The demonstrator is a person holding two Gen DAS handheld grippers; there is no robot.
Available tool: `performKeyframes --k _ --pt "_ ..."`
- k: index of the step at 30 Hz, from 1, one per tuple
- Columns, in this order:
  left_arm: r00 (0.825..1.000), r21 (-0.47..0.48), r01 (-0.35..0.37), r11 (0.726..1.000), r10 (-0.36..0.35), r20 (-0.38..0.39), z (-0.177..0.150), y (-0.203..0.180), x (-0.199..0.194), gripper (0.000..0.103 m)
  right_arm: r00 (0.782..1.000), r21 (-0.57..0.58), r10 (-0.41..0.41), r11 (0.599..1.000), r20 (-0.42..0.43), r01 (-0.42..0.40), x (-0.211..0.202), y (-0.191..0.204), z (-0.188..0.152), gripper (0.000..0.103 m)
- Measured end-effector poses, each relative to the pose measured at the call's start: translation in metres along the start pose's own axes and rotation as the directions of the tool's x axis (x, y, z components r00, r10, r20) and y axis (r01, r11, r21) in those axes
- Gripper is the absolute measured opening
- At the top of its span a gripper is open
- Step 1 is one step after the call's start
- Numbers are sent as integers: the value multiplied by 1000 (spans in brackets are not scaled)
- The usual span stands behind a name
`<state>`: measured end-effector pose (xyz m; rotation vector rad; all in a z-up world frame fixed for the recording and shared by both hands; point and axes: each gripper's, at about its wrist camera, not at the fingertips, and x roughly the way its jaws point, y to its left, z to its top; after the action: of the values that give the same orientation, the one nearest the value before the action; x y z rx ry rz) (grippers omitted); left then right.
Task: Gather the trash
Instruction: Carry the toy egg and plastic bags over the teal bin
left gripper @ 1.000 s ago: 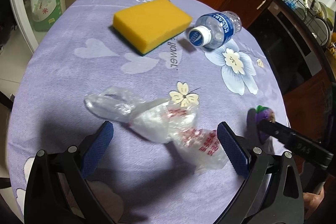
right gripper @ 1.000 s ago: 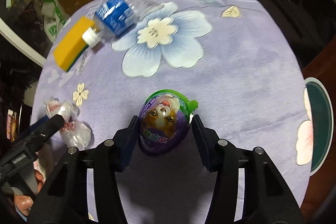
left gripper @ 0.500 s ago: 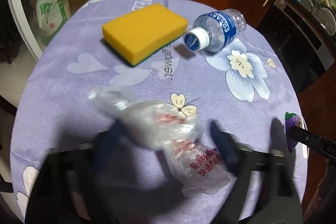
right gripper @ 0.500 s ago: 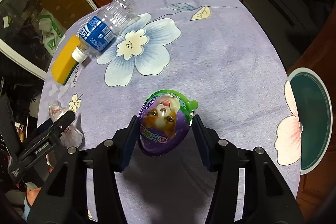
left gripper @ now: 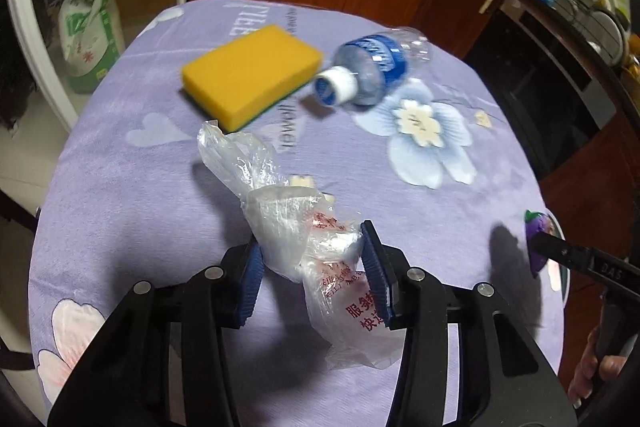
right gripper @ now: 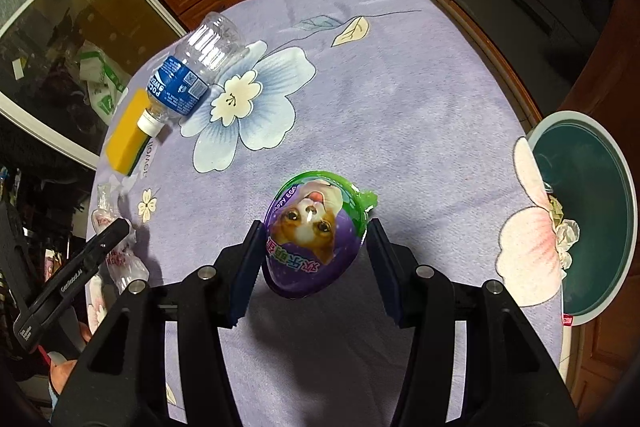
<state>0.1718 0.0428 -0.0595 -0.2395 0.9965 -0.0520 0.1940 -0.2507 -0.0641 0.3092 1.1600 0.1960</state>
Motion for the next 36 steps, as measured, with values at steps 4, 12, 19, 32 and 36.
performKeyframes --k 4,12,19,32,36 --pt "999 57 33 998 -33 3 1 -26 -8 47 1000 18 19 1000 17 -20 -11 -12 -2 50" --pt "987 239 155 959 -160 3 2 -113 -24 47 992 79 29 996 119 -38 -62 -59 -4 50" --pt "978 345 204 916 -207 -29 -4 -188 -20 47 974 153 -52 988 220 19 -115 -123 -13 50" --pt "963 495 267 827 -240 -120 -29 -303 2 48 964 318 -110 948 243 28 -143 -228 -36 50" --pt "954 521 299 799 -257 -154 -37 -335 14 48 968 334 -113 942 225 32 -142 -244 -40 50"
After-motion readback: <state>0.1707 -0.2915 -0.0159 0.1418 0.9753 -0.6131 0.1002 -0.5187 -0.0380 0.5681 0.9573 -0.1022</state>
